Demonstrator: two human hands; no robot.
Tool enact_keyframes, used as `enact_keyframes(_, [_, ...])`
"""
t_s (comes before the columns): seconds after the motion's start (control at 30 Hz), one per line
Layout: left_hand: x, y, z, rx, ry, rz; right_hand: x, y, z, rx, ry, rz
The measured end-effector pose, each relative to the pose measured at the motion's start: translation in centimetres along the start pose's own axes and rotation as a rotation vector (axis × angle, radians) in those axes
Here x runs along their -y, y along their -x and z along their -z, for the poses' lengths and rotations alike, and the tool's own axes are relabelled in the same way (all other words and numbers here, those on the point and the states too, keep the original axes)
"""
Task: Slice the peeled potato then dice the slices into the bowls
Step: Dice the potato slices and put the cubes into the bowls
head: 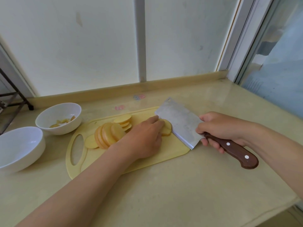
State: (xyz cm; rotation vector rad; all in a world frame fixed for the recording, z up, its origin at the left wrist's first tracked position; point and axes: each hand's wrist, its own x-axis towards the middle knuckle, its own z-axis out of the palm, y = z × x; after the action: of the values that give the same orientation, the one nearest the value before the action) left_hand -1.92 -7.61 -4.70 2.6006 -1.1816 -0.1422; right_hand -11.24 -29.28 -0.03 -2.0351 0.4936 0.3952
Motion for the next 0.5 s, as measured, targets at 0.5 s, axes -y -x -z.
enact_keyframes(0.5, [-0.5, 0.1, 0.5, -0.141, 0.111, 0.043, -0.5, 0.2, 0.2, 0.058, -0.002, 0.001])
